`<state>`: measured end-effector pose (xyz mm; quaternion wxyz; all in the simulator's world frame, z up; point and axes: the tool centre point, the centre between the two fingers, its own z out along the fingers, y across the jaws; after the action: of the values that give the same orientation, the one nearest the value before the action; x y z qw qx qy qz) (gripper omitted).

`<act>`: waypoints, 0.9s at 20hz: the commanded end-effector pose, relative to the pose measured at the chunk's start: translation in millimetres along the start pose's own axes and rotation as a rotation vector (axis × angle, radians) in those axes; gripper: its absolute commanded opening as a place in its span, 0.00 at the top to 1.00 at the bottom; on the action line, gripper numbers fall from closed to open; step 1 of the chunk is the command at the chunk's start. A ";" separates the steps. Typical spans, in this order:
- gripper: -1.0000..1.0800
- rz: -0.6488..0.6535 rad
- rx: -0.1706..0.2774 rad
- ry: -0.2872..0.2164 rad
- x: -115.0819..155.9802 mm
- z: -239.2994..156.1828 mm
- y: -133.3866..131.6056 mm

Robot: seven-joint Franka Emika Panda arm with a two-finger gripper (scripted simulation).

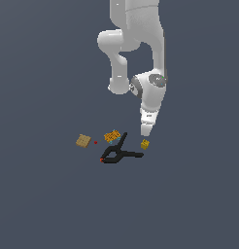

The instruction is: Pick up a designated object from a clutter of objects.

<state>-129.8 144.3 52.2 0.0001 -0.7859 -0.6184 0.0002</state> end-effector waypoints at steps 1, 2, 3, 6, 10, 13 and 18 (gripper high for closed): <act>1.00 0.000 -0.001 0.000 1.0 -8.1 0.6; 1.00 0.000 -0.001 0.000 1.4 -12.4 0.8; 1.00 0.000 -0.001 0.000 1.9 -17.1 1.1; 1.00 -0.001 0.000 0.000 3.8 -33.7 1.8; 1.00 -0.002 0.000 0.001 7.2 -61.8 3.1; 1.00 -0.002 0.001 0.002 10.3 -87.2 4.2; 1.00 -0.003 0.002 0.004 15.6 -131.3 6.4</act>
<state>-120.3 156.6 169.8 0.0012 -0.7852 -0.6193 -0.0006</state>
